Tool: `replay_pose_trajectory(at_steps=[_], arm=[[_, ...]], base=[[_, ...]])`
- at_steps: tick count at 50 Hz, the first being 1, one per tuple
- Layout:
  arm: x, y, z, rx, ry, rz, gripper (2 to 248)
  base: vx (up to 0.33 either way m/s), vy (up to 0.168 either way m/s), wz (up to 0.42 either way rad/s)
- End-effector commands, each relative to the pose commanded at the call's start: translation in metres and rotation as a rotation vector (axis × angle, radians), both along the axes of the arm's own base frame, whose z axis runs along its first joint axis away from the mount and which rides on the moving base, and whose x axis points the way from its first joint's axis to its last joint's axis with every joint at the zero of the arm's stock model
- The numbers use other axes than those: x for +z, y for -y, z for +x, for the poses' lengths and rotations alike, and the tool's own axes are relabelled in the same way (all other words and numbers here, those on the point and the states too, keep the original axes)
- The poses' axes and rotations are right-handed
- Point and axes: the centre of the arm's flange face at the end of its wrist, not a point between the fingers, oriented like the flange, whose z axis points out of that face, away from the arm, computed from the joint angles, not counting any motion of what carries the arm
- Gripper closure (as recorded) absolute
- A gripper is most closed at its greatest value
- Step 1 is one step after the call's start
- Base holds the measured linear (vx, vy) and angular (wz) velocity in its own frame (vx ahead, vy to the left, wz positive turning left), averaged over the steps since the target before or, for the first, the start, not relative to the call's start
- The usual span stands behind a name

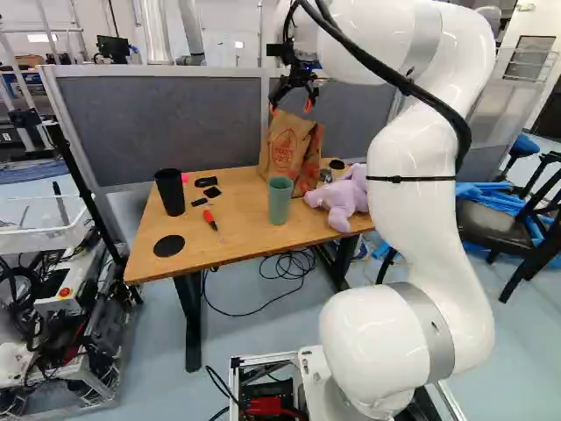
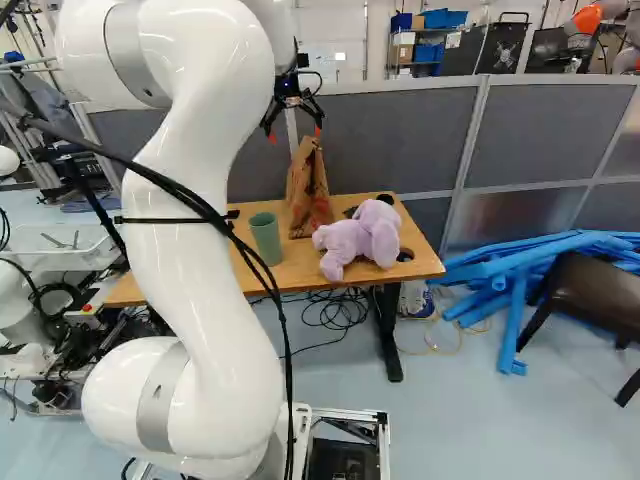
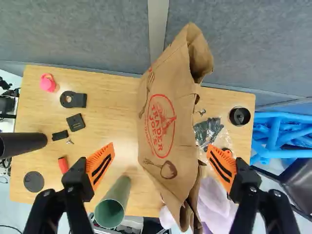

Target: Pick up the bag on the ground and place it on the table

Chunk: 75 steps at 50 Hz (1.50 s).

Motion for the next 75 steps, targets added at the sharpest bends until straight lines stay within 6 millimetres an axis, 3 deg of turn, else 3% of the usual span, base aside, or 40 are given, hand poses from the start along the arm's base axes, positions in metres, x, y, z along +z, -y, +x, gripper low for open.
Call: replay_pose_trajectory(at_steps=[37,75], arm=[[0.049,0.000,-0.018,0.000,0.084,0.002,3],[0.049,0.000,-0.018,0.000,0.084,0.002,3]], base=[[0.000,0.000,0.000],[-0.008,0.000,0.000]])
